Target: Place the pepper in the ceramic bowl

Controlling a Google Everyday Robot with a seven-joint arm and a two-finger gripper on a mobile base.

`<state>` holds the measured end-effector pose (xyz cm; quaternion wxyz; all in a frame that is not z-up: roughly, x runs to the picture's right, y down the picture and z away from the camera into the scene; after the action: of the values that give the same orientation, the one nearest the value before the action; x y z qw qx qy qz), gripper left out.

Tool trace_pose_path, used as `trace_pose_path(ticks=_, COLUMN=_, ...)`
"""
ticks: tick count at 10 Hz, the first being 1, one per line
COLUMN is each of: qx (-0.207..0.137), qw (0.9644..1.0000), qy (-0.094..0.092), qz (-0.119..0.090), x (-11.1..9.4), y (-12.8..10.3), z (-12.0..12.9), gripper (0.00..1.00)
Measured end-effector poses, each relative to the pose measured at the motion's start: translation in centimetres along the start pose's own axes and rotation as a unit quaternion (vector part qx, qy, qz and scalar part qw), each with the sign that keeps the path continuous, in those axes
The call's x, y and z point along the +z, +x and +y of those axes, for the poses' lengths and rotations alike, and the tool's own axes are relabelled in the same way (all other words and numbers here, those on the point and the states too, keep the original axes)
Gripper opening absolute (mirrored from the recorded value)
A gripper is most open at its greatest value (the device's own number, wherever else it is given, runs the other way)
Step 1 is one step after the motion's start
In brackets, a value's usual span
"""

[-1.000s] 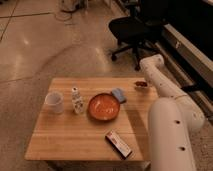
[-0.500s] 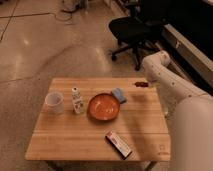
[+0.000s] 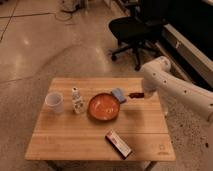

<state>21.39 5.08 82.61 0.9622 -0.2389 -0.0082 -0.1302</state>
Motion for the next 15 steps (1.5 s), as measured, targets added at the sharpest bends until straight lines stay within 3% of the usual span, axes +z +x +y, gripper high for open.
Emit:
trace_pose_path(ticks=2, qx=-0.044, qw=0.9988, qy=-0.012, qz=-0.019, x=-0.5, y=-3.8, z=1.9, gripper=0.0)
trace_pose_path(ticks=3, qx=-0.078, qw=0.9963, qy=-0.014, qz=-0.033, x=-0.7, y=-6.7, z=2.6, gripper=0.0)
trace_pose_path(ticks=5, qx=-0.107, qw=0.9932, qy=-0.01, qz=-0.043, x=-0.7, y=-9.2, z=2.3, gripper=0.0)
trace_pose_path(ticks=7, qx=-0.142, qw=0.9886, qy=0.004, qz=-0.052, x=-0.7, y=-12.1, z=0.7, gripper=0.0)
trace_pose_path(ticks=11, qx=-0.167, qw=0.9835, qy=0.037, qz=-0.059, x=-0.1, y=-14.9, z=-2.3, gripper=0.02)
trace_pose_path(ticks=15, qx=-0.163, qw=0.9834, qy=0.063, qz=-0.049, x=2.3, y=-14.6, z=-4.5, gripper=0.41)
